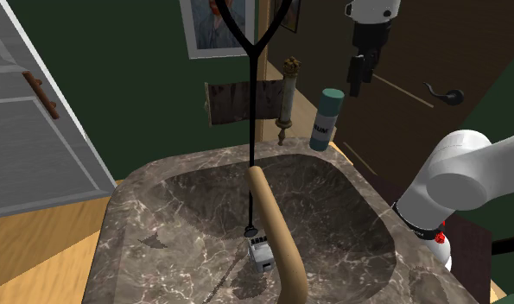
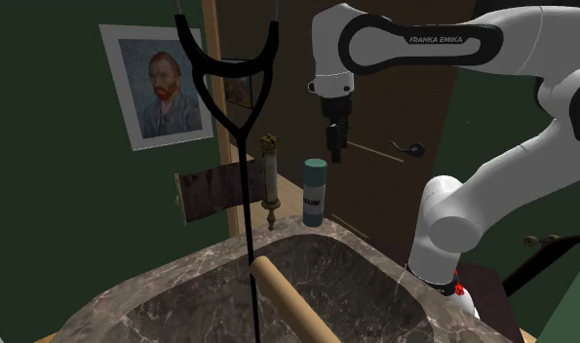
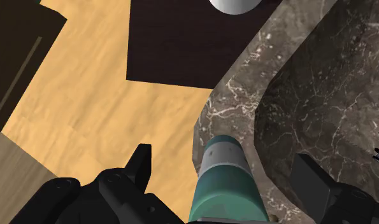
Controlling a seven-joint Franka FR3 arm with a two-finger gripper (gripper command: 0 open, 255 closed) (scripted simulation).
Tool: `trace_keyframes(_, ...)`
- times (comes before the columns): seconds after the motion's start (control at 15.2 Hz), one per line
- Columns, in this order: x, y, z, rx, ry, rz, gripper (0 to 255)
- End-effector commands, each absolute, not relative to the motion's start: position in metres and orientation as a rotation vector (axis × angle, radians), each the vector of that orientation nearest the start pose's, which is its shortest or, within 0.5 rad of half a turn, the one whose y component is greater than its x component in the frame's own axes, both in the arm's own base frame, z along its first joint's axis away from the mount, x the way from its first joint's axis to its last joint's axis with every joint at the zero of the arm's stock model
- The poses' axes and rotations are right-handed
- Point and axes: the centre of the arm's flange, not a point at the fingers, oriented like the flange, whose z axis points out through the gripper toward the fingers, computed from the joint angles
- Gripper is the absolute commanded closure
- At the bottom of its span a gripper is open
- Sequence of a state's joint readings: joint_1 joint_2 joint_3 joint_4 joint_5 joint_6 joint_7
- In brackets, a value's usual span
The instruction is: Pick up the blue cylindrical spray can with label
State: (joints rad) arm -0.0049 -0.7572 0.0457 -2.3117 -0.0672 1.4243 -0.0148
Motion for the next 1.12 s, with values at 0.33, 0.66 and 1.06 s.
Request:
trace_keyframes(0.33,0.348,0.01,0.586,-3.165,-0.174,0.045,0)
trace_keyframes(0.66,0.359,0.011,0.57,-3.147,-0.2,0.008,0)
trace_keyframes(1.06,0.359,0.011,0.546,-3.147,-0.2,0.008,0)
